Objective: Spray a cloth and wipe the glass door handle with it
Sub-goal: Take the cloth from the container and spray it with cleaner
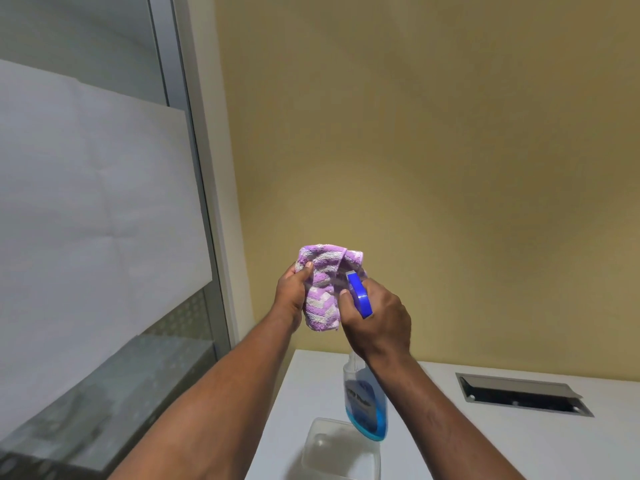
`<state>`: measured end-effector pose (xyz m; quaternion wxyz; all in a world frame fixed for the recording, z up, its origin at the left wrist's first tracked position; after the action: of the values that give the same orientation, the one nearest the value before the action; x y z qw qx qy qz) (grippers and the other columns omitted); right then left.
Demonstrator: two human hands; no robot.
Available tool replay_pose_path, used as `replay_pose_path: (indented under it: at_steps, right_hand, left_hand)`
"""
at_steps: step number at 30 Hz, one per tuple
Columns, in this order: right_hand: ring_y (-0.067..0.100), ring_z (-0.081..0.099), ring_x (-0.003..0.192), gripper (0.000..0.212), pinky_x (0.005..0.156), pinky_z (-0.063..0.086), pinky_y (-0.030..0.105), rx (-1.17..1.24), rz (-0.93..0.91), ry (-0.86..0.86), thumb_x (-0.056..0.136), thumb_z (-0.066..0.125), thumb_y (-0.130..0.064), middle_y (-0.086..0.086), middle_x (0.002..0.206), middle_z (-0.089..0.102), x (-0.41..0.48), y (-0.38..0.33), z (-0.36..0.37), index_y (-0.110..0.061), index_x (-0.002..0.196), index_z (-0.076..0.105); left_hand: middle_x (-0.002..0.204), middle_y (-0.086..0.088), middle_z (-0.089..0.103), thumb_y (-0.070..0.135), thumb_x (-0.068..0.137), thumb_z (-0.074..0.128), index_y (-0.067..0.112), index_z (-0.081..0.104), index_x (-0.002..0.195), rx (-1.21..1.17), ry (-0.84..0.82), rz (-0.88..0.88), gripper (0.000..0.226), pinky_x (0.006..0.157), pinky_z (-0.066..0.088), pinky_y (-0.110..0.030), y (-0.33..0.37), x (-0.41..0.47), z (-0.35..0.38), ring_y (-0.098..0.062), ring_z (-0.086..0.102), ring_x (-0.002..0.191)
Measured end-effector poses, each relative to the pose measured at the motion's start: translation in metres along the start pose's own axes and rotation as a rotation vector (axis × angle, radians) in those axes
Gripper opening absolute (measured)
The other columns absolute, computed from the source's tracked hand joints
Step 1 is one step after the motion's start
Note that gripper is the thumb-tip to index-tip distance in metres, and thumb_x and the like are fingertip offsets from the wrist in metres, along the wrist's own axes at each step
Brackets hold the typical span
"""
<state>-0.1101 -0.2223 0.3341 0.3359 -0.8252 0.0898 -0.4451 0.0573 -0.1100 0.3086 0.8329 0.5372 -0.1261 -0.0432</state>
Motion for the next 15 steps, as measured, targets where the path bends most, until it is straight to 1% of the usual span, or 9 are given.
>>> replay_pose_path:
  at_steps: [2,5,9,11,13,15]
  right_hand:
    - [0.003,0.043,0.050,0.025,0.047,0.025,0.020,-0.010,0.018,0.025,0.081,0.043,-0.052,-0.009,0.060,0.049,-0.001,0.003,-0.005,-0.029,0.074,0.045]
    - [0.005,0.040,0.048,0.022,0.047,0.024,0.021,-0.023,0.024,-0.006,0.081,0.044,-0.049,-0.008,0.058,0.046,-0.008,0.004,-0.007,-0.032,0.069,0.037]
    - [0.007,0.041,0.046,0.026,0.046,0.022,0.017,-0.042,-0.039,-0.065,0.078,0.039,-0.055,-0.008,0.056,0.045,-0.022,-0.001,-0.002,-0.032,0.066,0.036]
    - [0.010,0.045,0.049,0.027,0.047,0.026,0.020,-0.047,-0.094,-0.098,0.078,0.041,-0.054,-0.008,0.058,0.048,-0.031,-0.006,0.003,-0.029,0.068,0.042]
    - [0.016,0.048,0.053,0.029,0.048,0.036,0.028,-0.067,-0.137,-0.119,0.079,0.045,-0.052,-0.005,0.061,0.051,-0.041,-0.010,0.010,-0.024,0.071,0.047]
    - [0.019,0.048,0.054,0.029,0.051,0.040,0.033,-0.070,-0.158,-0.140,0.080,0.048,-0.050,-0.005,0.061,0.051,-0.050,-0.013,0.018,-0.022,0.072,0.046]
  left_hand:
    - [0.100,-0.014,0.080,0.017,0.102,0.061,0.014,0.072,0.110,-0.014,0.011,0.008,0.015,0.064,0.062,-0.035,0.005,0.000,-0.001,-0.027,0.077,0.080]
    - [0.099,-0.013,0.081,0.020,0.102,0.061,0.016,0.072,0.110,-0.014,0.030,0.014,0.014,0.064,0.063,-0.036,0.011,0.000,-0.005,-0.027,0.078,0.080]
    - [0.100,-0.014,0.080,0.019,0.103,0.062,0.015,0.072,0.108,-0.049,0.045,0.029,0.013,0.071,0.064,-0.039,0.018,0.002,-0.008,-0.028,0.077,0.081]
    - [0.101,-0.014,0.079,0.019,0.102,0.062,0.014,0.072,0.108,-0.054,0.058,0.040,0.012,0.074,0.063,-0.040,0.020,0.003,-0.010,-0.029,0.075,0.081]
    - [0.103,-0.016,0.078,0.020,0.102,0.063,0.014,0.072,0.109,-0.061,0.067,0.041,0.013,0.074,0.062,-0.040,0.021,0.004,-0.011,-0.029,0.074,0.082]
    - [0.107,-0.017,0.077,0.021,0.102,0.063,0.014,0.072,0.111,-0.071,0.070,0.042,0.014,0.077,0.061,-0.041,0.023,0.005,-0.013,-0.030,0.073,0.085]
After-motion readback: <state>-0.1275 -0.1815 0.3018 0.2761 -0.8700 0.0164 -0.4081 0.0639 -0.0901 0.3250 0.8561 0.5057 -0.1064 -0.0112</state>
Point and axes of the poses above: each hand's wrist, its own x-axis towards the middle knuckle, its own z-axis out of the palm, y = z × x, the point moved 5 cm from there along x, towards the middle knuckle
